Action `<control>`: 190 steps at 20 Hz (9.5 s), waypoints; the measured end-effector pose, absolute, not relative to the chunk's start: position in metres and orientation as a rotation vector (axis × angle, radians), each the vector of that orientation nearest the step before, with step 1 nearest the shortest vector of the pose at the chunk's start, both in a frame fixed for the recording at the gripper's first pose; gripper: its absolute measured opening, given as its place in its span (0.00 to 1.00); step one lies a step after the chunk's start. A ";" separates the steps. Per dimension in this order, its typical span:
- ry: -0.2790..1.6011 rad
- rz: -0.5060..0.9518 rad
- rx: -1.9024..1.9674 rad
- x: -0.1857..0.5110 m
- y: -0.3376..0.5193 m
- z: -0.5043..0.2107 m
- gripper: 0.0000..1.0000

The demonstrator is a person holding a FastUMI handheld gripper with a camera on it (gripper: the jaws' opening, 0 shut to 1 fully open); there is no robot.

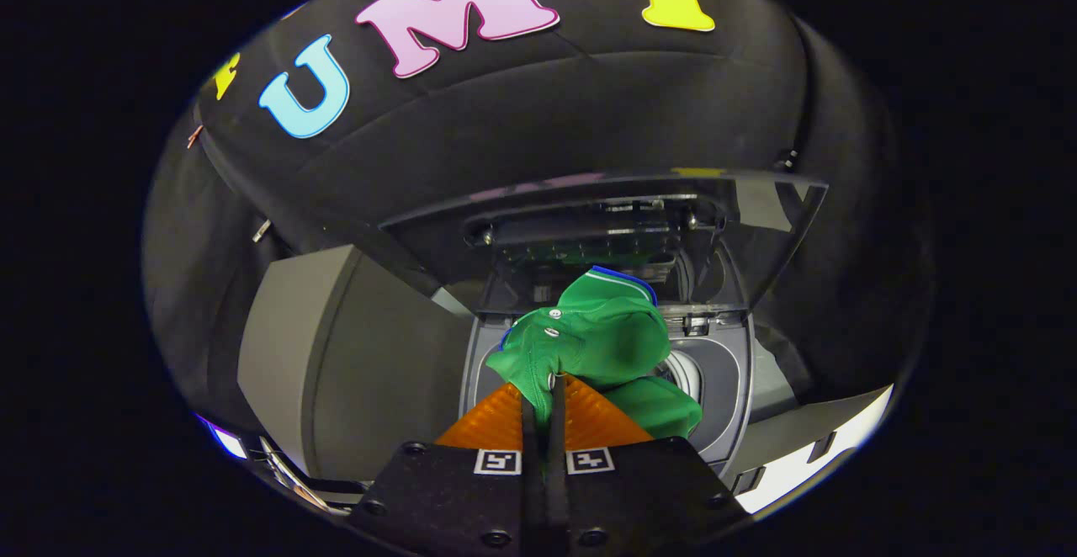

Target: Put the clothes into the washing machine and then close the washing machine lid.

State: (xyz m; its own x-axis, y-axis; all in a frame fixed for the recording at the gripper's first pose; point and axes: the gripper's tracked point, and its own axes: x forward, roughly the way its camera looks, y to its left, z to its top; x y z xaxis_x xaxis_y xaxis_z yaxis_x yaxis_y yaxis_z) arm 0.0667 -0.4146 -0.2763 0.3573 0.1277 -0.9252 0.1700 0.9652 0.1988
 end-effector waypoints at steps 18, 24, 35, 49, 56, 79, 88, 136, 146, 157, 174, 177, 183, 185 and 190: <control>1.301 -0.098 0.154 0.006 -0.450 -0.379 0.11; 1.148 -0.028 0.076 0.032 -0.448 -0.353 0.56; 1.020 -0.079 0.104 0.064 -0.442 -0.309 0.99; 0.438 -0.041 0.053 0.167 -0.419 -0.126 0.99; 0.359 -0.061 0.018 0.221 -0.423 -0.113 0.99; 0.844 -0.281 -0.004 0.234 -0.486 -0.270 0.99; 0.904 -0.291 -0.004 0.222 -0.483 -0.278 0.99; 0.168 -0.193 0.061 0.290 -0.281 -0.034 0.98; 0.181 -0.158 -0.001 0.272 -0.273 -0.031 0.99; 0.199 -0.131 -0.041 0.268 -0.274 -0.040 0.99; 0.204 -0.125 -0.080 0.270 -0.272 -0.052 0.99; 0.206 -0.129 -0.079 0.270 -0.271 -0.056 0.99; 0.183 -0.151 -0.068 0.270 -0.277 -0.049 1.00; 0.180 -0.161 -0.066 0.270 -0.280 -0.051 1.00; 0.178 -0.169 -0.066 0.268 -0.285 -0.048 1.00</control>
State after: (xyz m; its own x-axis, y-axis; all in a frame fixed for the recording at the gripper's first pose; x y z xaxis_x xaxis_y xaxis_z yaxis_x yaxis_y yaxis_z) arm 0.2678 -0.2850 -0.0483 0.9700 -0.1729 -0.1710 0.1612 0.9836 -0.0803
